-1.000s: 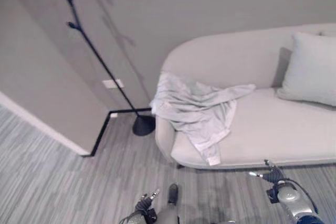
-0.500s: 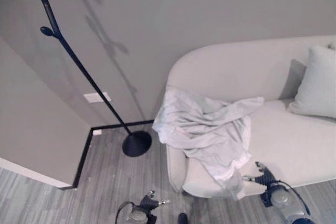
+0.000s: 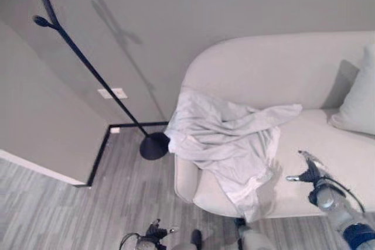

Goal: Hang the clothes on the sofa on the clothes rack.

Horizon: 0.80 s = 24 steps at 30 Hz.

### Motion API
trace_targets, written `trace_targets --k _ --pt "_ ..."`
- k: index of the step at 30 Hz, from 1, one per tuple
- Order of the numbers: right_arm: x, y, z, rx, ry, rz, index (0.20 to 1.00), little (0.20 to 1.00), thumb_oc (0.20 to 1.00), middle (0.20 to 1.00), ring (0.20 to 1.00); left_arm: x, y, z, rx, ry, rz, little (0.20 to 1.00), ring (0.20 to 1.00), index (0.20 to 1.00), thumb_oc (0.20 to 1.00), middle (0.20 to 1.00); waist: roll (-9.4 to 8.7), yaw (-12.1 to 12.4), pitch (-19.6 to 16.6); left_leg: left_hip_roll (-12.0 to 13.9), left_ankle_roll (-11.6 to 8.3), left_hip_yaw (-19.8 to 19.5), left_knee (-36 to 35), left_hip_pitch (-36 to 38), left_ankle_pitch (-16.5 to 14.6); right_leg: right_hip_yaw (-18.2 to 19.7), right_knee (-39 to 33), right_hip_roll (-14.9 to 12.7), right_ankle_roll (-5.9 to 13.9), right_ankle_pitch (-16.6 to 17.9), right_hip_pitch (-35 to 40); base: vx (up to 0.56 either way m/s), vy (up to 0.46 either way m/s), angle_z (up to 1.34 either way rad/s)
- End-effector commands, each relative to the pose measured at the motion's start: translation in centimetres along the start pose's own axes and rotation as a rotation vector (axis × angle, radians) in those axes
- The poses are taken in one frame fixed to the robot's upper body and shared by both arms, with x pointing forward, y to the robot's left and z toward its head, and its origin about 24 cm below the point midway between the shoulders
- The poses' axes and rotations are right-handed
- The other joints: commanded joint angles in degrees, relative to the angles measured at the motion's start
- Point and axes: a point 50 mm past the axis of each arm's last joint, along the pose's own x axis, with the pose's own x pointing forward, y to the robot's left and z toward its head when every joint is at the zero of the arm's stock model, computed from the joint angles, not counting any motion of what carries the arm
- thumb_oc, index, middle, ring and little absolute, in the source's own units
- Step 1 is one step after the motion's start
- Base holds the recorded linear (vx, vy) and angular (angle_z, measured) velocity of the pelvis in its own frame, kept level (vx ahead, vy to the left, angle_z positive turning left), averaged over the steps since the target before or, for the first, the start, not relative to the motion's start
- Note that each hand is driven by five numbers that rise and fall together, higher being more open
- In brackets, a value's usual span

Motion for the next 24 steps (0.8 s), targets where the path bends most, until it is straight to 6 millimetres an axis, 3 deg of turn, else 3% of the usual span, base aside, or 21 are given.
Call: trace_targets --k 1,4,9,11,14,19,24 --pt "0.7 -1.1 2.3 -0.098 -0.144 -0.06 1.0 1.0 1.0 1.0 1.0 -0.1 1.3 -0.4 -0.035 -0.009 0.064 1.0 1.0 1.0 1.0 1.0 -5.09 1.04 -1.24 -4.01 -1.28 -0.38 0.11 3.61 -1.53 4.64 -2.68 -4.1 2.07 3.36 -1.58 0.14 -0.177 0.67" --pt "1.0 -0.3 1.8 -0.139 -0.115 -0.067 1.0 1.0 1.0 1.0 1.0 -0.3 -0.1 -0.3 -0.015 -0.024 0.032 1.0 1.0 1.0 1.0 1.0 -3.59 1.72 -1.78 -2.08 -2.18 -2.38 -0.08 2.14 -0.6 1.91 -2.93 -3.69 0.53 2.28 -0.77 0.08 -0.15 0.31" --pt "2.5 -0.6 2.7 -0.039 -0.055 -0.153 1.0 1.0 1.0 1.0 1.0 -0.1 -0.6 0.9 -0.004 -0.071 0.046 1.0 1.0 1.0 1.0 1.0 -1.81 2.3 -0.15 -2.32 -2.37 -4.21 1.16 -2.9 0.29 0.24 -2.5 -3.82 0.26 2.5 -4.15 -0.08 -0.031 0.39" --pt "4.0 -2.4 4.1 -0.001 -0.057 -0.28 1.0 1.0 1.0 1.0 1.0 0.0 -0.6 2.0 0.008 -0.11 0.063 1.0 1.0 1.0 1.0 1.0 -0.81 3.45 1.4 -3.32 -2.41 -4.92 2.84 -8.04 0.61 -0.04 -3.09 -4.36 0.41 3.27 -7.44 -0.13 0.012 0.2" --pt "4.7 -3.0 4.8 0.013 -0.056 -0.312 1.0 1.0 1.0 1.0 1.0 0.1 -0.6 2.6 0.027 -0.132 0.069 1.0 1.0 1.0 1.0 1.0 -0.42 3.86 1.71 -3.8 -2.35 -5.18 3.68 -10.14 0.59 -0.03 -3.76 -4.64 0.61 3.77 -8.78 -0.05 0.019 0.28" --pt "6.7 -6.9 7.0 0.047 -0.061 -0.456 1.0 1.0 1.0 1.0 1.0 0.4 -0.2 4.0 0.033 -0.169 0.108 1.0 1.0 1.0 1.0 1.0 0.69 5.83 3.58 -6.3 -2.22 -5.36 7.29 -17.7 0.37 0.67 -5.26 -5.97 1.29 5.52 -13.83 -0.02 0.064 0.01" --pt "7.7 -11.0 7.9 0.062 -0.049 -0.583 1.0 1.0 1.0 1.0 1.0 0.5 0.2 7.8 0.013 -0.306 0.124 1.0 1.0 1.0 1.0 1.0 1.81 7.48 6.21 -9.19 -2.12 -4.72 11.67 -24.19 -0.6 1.44 -4.75 -6.88 1.67 6.92 -19.2 -0.06 0.07 0.17"
